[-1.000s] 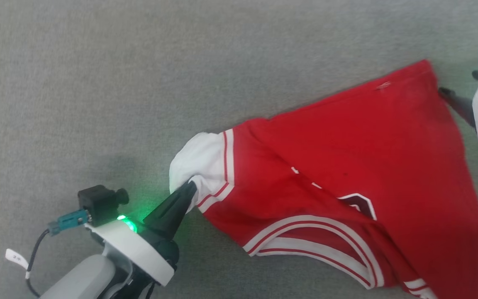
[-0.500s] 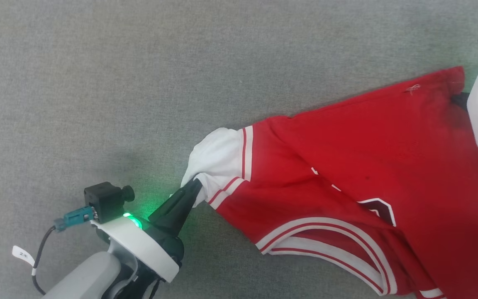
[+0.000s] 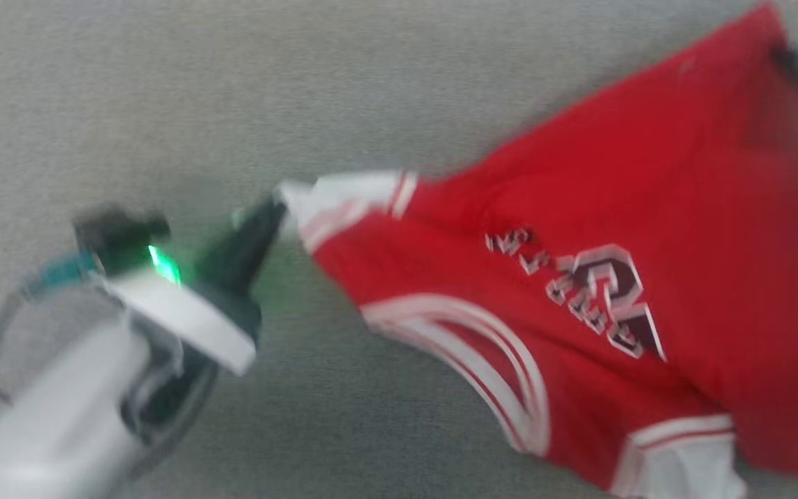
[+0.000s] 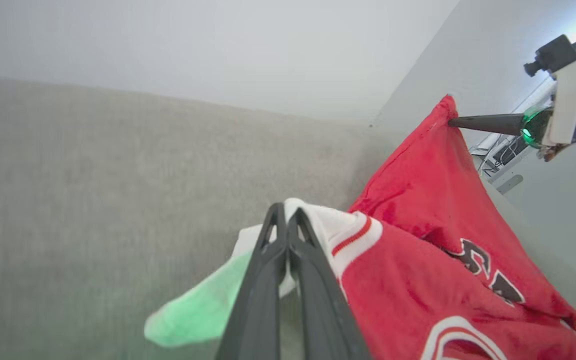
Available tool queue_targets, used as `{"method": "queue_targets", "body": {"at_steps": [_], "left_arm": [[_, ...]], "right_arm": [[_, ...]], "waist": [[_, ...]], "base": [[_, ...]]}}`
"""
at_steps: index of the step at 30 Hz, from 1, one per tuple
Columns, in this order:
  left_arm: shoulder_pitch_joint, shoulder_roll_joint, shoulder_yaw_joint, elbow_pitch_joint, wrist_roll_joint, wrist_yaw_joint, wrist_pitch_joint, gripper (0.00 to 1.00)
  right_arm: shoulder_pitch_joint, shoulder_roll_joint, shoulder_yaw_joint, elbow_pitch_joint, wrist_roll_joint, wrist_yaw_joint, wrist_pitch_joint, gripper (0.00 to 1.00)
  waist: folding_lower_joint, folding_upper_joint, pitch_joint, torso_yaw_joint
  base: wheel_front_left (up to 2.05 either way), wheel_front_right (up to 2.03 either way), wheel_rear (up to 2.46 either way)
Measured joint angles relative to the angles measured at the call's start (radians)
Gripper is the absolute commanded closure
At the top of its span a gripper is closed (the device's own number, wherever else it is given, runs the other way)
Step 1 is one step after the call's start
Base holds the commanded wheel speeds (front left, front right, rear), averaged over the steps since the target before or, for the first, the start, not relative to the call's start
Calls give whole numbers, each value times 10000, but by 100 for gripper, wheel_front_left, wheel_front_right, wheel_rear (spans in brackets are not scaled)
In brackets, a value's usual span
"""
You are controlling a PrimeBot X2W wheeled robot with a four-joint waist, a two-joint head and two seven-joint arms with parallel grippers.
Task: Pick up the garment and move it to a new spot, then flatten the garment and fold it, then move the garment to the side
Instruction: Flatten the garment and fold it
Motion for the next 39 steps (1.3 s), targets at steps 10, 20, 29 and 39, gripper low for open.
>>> {"method": "queue_targets", "body": {"at_steps": [10,20,29,39], "left_arm": [[-5371,-165,510,2215,-1574,0,800,100],[-10675,-696,1593,5193,-2174,-8,614,100],[-10034,-573,1133,4347,-3287,-10,497,100],[-4482,100,249,1538,-5208,4,322,100]], "right_arm": [[-3369,1256,-2351,2196,-1152,-2,-2092,100],[-6982,2460,-3756,4186,-2466,12,-4042,100],[-6819,2562,-3342,5319,-2550,10,-4497,100],[-2814,2109,-1716,4286,-537,6,-3868,100]], "waist": [[0,0,585,-624],[0,0,1250,-1410],[1,-1,1040,-1396],[0,0,699,-1226]], "base": [[0,0,0],[0,0,0],[0,0,0],[0,0,0]]}}
